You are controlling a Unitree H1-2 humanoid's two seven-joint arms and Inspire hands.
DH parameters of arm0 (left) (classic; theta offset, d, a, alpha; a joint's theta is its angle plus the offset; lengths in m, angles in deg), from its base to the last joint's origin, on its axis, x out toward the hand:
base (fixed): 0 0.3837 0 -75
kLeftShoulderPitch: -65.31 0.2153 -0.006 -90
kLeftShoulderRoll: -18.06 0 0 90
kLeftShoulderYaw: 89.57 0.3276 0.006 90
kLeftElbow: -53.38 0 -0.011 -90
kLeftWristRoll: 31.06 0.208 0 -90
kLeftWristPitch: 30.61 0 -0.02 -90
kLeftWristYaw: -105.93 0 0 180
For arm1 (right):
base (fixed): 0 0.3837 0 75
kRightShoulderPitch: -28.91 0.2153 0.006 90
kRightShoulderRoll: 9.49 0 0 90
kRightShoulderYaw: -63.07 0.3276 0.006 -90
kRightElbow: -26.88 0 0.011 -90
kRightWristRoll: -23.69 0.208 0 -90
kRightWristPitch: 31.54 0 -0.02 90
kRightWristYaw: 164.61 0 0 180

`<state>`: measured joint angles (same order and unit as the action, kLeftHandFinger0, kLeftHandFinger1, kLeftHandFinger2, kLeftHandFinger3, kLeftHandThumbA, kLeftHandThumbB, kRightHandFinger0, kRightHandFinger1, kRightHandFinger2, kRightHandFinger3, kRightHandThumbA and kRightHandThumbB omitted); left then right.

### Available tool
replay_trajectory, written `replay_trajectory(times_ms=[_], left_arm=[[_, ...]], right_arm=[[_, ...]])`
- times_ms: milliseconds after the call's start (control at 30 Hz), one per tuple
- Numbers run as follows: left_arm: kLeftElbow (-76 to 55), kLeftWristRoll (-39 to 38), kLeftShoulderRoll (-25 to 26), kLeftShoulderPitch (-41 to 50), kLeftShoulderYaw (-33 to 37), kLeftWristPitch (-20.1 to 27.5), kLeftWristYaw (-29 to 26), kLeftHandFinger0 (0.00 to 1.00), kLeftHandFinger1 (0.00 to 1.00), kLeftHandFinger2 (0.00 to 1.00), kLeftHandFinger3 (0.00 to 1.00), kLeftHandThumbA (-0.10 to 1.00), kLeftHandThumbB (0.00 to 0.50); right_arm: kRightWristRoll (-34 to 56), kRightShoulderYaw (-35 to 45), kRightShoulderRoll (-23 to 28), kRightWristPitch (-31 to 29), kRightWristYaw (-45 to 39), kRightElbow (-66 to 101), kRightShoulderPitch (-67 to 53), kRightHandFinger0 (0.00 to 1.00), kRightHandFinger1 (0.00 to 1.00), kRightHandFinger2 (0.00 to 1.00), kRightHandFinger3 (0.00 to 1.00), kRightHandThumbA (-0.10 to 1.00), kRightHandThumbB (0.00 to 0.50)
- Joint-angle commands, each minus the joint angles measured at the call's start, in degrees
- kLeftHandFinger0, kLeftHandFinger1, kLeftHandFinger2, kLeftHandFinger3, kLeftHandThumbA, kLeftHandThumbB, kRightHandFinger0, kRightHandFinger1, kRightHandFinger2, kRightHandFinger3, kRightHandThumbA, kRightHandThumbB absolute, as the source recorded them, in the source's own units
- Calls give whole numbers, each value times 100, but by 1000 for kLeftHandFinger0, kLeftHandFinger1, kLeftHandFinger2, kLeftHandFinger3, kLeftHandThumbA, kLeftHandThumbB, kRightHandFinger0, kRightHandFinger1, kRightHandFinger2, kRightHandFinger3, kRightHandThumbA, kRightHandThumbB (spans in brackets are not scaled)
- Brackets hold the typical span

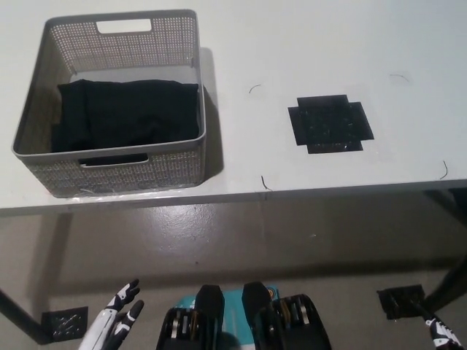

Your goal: Use the right hand to pick up a t shirt on the right hand side and place it into a contianer on the left side

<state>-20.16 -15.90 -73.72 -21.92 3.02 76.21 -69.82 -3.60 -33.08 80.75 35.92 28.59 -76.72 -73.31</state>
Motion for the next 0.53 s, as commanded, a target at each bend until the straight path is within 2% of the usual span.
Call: replay_trajectory(times_ms=[0, 33, 200, 233, 300, 367, 500], left_arm=[[-6, -166, 81, -67, -98, 306, -145, 919, 1000, 1000, 1000, 1000, 490], [2, -164, 83, -72, -104, 317, -155, 919, 1000, 1000, 1000, 1000, 497], [82, -159, 71, -167, -111, 398, -204, 893, 1000, 1000, 1000, 1000, 472], [59, -119, 70, -161, -102, 337, -213, 894, 1000, 1000, 1000, 1000, 483], [5, -98, 78, -140, -86, 268, -189, 901, 1000, 1000, 1000, 1000, 484], [9, -160, 60, -148, -96, 259, -167, 908, 1000, 1000, 1000, 1000, 500], [-4, -197, 62, -145, -111, 287, -170, 908, 1000, 1000, 1000, 1000, 492]], right_arm=[[-125, -26, -18, -427, 215, -51, 176, 1000, 1000, 1000, 1000, 832, 216], [-125, -29, -21, -428, 210, -48, 192, 1000, 1000, 1000, 1000, 826, 215], [-169, -15, 19, -406, 232, -96, 306, 1000, 1000, 1000, 1000, 794, 224], [-200, -12, 39, -405, 253, -127, 335, 1000, 1000, 1000, 1000, 811, 230], [-225, -10, 67, -374, 245, -125, 350, 1000, 1000, 1000, 1000, 785, 212], [-321, -1, 91, -390, 335, -223, 402, 1000, 1000, 1000, 1000, 820, 231], [-330, -2, 78, -379, 356, -256, 444, 1000, 1000, 1000, 1000, 827, 245]])
